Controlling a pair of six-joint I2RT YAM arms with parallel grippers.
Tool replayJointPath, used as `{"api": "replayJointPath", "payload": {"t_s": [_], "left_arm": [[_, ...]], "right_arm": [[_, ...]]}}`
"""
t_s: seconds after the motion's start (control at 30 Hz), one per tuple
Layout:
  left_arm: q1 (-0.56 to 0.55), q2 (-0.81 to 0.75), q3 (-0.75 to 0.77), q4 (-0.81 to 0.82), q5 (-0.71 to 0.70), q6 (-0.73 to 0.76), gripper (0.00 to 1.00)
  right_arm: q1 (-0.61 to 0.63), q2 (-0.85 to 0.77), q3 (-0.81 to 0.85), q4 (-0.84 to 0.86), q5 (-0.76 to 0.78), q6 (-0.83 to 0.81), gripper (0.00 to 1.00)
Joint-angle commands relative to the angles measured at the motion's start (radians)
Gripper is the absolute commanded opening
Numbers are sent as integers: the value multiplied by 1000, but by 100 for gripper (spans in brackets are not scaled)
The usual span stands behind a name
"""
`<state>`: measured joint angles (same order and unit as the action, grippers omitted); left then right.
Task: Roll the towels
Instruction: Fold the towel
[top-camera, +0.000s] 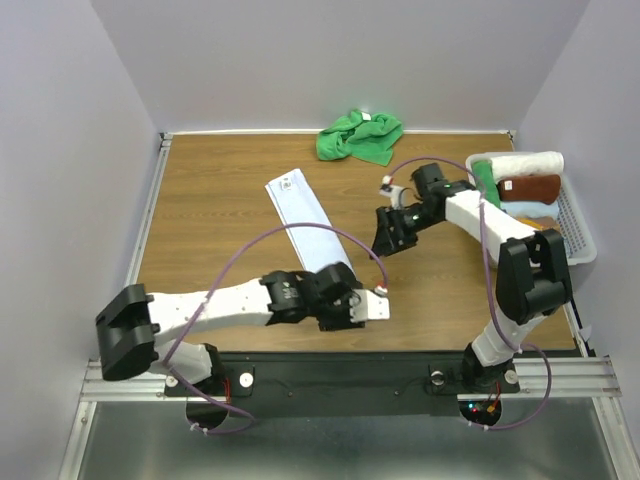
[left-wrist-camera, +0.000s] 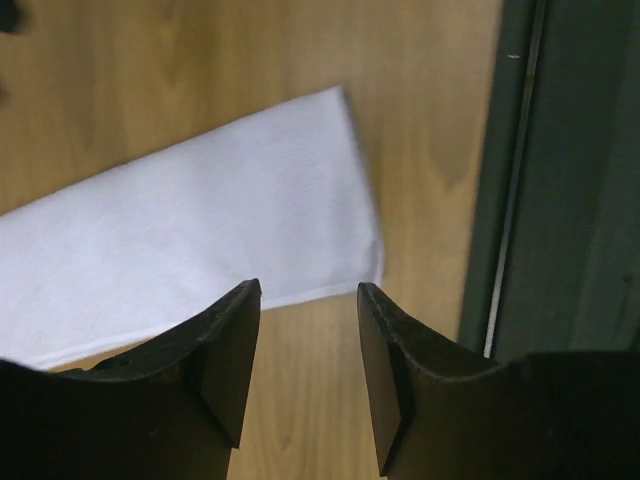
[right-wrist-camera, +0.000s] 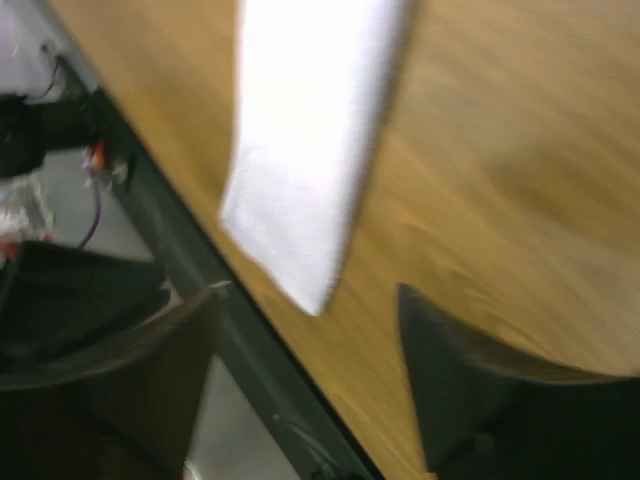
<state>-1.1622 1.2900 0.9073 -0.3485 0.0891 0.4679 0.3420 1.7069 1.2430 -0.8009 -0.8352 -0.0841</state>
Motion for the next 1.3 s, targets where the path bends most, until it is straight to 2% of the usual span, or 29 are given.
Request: {"api": "replayJointPath", "payload": {"t_s": [0.0, 0.03, 0.27, 0.53, 0.8, 0.9, 0.93, 1.0, 1.1, 1.17, 1.27], "left_arm": [[-89, 118, 21, 77, -72, -80, 56], [-105, 177, 31, 83, -68, -89, 56], [-120, 366, 146, 69, -123, -121, 53], [-120, 450, 211, 34, -127, -123, 52], [-119, 489, 209, 2, -115, -115, 50], [-119, 515, 203, -4, -111, -118, 44], [-114, 520, 202, -3, -106, -120, 34], [-97, 529, 202, 0, -94, -124, 22], [-70, 546, 199, -3, -37, -115, 15], [-57, 540, 200, 8, -32, -117, 0], [-44, 522, 223, -18, 12, -117, 0]], "right_arm": [[-142, -41, 30, -9, 137, 49, 82], [-174, -62, 33, -9, 148, 53, 89], [-196, -115, 29, -9, 171, 47, 90], [-204, -102, 30, -11, 168, 41, 90], [-213, -81, 44, -11, 154, 38, 90], [-219, -81, 41, -11, 160, 35, 90], [-221, -82, 38, -11, 159, 35, 90], [-225, -81, 38, -11, 160, 32, 90], [-230, -76, 39, -12, 162, 29, 90], [-233, -76, 42, -14, 162, 26, 90], [-238, -73, 44, -20, 154, 23, 90]]}}
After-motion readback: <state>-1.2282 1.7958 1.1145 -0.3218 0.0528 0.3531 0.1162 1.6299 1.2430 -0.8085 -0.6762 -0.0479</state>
